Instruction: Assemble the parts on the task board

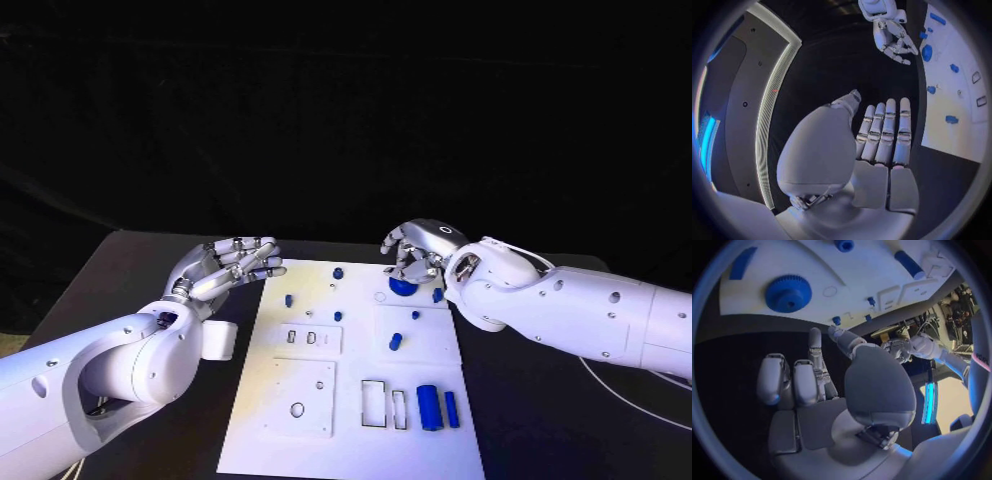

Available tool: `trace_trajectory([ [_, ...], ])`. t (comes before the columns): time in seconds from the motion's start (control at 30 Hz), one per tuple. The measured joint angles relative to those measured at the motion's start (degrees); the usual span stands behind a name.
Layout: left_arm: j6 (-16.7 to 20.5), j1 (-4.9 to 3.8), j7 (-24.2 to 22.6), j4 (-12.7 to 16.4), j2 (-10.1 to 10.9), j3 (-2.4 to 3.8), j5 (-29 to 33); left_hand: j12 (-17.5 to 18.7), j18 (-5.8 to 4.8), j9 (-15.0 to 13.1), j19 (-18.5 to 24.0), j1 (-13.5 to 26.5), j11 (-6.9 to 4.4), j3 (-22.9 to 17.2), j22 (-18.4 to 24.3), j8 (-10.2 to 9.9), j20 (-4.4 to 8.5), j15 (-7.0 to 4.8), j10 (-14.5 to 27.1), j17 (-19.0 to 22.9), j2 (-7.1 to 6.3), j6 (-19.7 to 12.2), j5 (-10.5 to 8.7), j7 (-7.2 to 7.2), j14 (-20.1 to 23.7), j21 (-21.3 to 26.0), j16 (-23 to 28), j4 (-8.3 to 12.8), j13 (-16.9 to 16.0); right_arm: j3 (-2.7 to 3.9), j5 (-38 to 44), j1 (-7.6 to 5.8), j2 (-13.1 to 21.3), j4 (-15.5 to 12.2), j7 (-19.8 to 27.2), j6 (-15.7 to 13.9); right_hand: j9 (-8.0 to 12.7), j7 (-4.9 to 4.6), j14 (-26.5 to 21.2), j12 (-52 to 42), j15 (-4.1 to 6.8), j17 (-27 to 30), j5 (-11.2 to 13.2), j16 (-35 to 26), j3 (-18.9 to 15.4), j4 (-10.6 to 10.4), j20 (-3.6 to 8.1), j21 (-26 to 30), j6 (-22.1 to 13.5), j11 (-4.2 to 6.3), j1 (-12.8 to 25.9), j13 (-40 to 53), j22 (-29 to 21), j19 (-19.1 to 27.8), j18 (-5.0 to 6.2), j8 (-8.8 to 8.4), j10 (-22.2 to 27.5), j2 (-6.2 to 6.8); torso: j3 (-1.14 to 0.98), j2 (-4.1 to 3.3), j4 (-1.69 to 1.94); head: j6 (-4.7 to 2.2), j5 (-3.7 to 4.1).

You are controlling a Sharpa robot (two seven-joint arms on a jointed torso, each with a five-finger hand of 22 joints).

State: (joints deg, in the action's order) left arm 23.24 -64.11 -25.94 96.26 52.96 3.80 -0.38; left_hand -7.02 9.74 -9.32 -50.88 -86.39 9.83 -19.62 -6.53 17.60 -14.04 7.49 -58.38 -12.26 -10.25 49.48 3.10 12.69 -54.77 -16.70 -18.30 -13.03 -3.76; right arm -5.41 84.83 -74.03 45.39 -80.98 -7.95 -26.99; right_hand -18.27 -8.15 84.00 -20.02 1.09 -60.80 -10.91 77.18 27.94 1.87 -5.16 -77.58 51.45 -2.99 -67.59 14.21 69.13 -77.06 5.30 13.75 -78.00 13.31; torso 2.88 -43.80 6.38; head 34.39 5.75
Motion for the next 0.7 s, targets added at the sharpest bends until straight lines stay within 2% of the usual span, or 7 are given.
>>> trace_trajectory([
  [0.03, 0.0, 0.00, 0.0, 0.0, 0.0, 0.00, 0.0, 0.0, 0.01, 0.0, 0.0, 0.0, 0.00, 0.0, 0.0, 0.0, 0.00, 0.00, 0.0, 0.0, 0.00, 0.0, 0.00, 0.00, 0.0, 0.0, 0.0, 0.0, 0.0, 0.02, -1.1, -0.14, 0.6, -0.2, -0.1, 0.2, -0.3, 0.37, 0.0, -3.8, 0.17, -1.0, -0.6, 0.7, -1.0, -0.1, 0.40, -0.4, -0.4, 0.02, -0.1, 3.5, 0.7, -0.4, 0.00, 0.44, 0.0, 0.13, -0.04, 0.02, -0.07, 0.00, 0.05],
  [0.07, -0.1, 0.00, 0.0, 0.0, 0.0, 0.00, 0.0, 0.0, 0.00, 0.0, 0.0, 0.0, 0.00, 0.0, 0.0, 0.0, 0.00, 0.00, 0.0, 0.0, 0.00, 0.0, 0.00, 0.00, 0.0, 0.0, 0.0, 0.0, 0.0, 0.02, -2.1, -0.24, 1.1, -0.5, -0.2, 0.5, -0.8, 0.43, 0.0, -12.4, 0.17, -3.0, -1.1, 1.8, -2.2, -0.3, 0.48, -1.0, -1.2, 0.22, -0.1, 13.2, 1.6, -1.1, -0.10, 1.01, -0.3, 0.13, -0.08, 0.04, -0.13, 0.00, 0.14],
  [0.13, -0.2, 0.00, 0.0, -0.1, 0.0, 0.00, 0.0, 0.0, 0.00, 0.0, 0.0, 0.0, 0.00, 0.0, 0.0, 0.0, 0.00, 0.00, 0.0, 0.0, 0.00, 0.0, 0.00, 0.00, 0.0, 0.0, 0.0, 0.0, 0.0, 0.03, -4.6, -0.42, 2.2, -1.0, -0.4, 1.4, -2.0, 0.41, 0.1, -33.9, 0.55, -7.8, -2.2, 4.6, -4.3, -1.1, -0.04, -2.0, -3.3, -0.12, -1.0, 37.2, 3.6, -2.4, -1.38, 2.71, 0.7, -0.06, -0.12, 0.05, -0.20, -0.01, 0.24],
  [0.27, -0.3, 0.00, 0.0, -0.1, 0.0, 0.00, 0.0, 0.0, 0.00, 0.0, 0.0, 0.0, 0.00, 0.0, 0.0, 0.0, 0.00, 0.00, 0.0, 0.0, 0.00, 0.0, 0.00, 0.00, 0.0, 0.0, 0.0, 0.0, 0.0, 0.09, -8.2, -0.68, 3.6, -0.9, -0.9, 3.6, -3.1, -0.66, 0.0, -55.5, -0.28, -13.7, -2.2, 8.3, -6.0, -2.7, -0.41, -3.1, -5.6, -0.73, -0.9, 57.7, 5.6, -3.5, -1.38, 4.52, -2.8, -0.81, -0.23, 0.09, -0.29, 0.04, 0.29],
  [0.33, -0.4, 0.00, 0.0, -0.1, 0.0, 0.00, 0.0, 0.0, 0.00, 0.0, 0.0, 0.0, 0.00, 0.0, 0.0, 0.0, 0.00, 0.00, 0.0, 0.0, 0.00, 0.0, 0.00, 0.00, 0.0, 0.0, 0.0, 0.0, 0.0, 0.09, -9.3, -0.71, 3.8, -0.6, -1.1, 4.7, -3.6, -0.98, 0.0, -59.9, -0.88, -14.1, -2.2, 9.6, -6.9, -3.0, -0.91, -3.7, -6.7, -1.22, -1.2, 60.2, 5.8, -4.0, -1.38, 5.46, -4.3, -1.19, -0.23, 0.09, -0.29, 0.15, 0.34],
  [0.4, -0.4, 0.00, 0.0, -0.2, 0.0, 0.00, 0.0, 0.0, 0.01, 0.0, 0.0, 0.0, 0.00, 0.0, 0.0, 0.0, 0.00, 0.00, 0.0, 0.0, 0.00, 0.0, 0.00, 0.00, 0.0, 0.0, 0.0, 0.0, 0.0, 0.09, -10.2, -0.72, 3.9, -0.1, -1.4, 5.8, -3.8, -1.37, 0.0, -61.7, -0.88, -14.2, -2.3, 10.0, -7.2, -3.3, -1.13, -3.9, -7.1, -1.46, -1.2, 60.7, 5.8, -4.2, -1.37, 5.98, -5.1, -1.18, -0.23, 0.09, -0.27, 0.19, 0.37],
  [0.7, -0.6, 0.00, 0.1, -0.4, -0.2, 0.00, 0.0, 0.0, 0.00, 0.0, 0.0, 0.0, 0.00, 0.0, 0.0, 0.0, 0.00, 0.00, 0.0, 0.0, 0.00, 0.0, 0.00, 0.00, 0.0, 0.0, 0.0, 0.0, 0.0, -0.01, -11.6, 0.07, 2.4, 2.0, -2.0, 9.0, -4.1, -1.48, 0.0, -64.3, -1.30, -14.2, -2.7, 10.6, -7.5, -3.6, -1.28, -5.1, -7.7, -1.72, -1.7, 60.8, 5.8, -5.4, -1.49, 6.85, -5.6, -1.64, -0.08, 0.04, -0.15, 0.49, 0.48],
])
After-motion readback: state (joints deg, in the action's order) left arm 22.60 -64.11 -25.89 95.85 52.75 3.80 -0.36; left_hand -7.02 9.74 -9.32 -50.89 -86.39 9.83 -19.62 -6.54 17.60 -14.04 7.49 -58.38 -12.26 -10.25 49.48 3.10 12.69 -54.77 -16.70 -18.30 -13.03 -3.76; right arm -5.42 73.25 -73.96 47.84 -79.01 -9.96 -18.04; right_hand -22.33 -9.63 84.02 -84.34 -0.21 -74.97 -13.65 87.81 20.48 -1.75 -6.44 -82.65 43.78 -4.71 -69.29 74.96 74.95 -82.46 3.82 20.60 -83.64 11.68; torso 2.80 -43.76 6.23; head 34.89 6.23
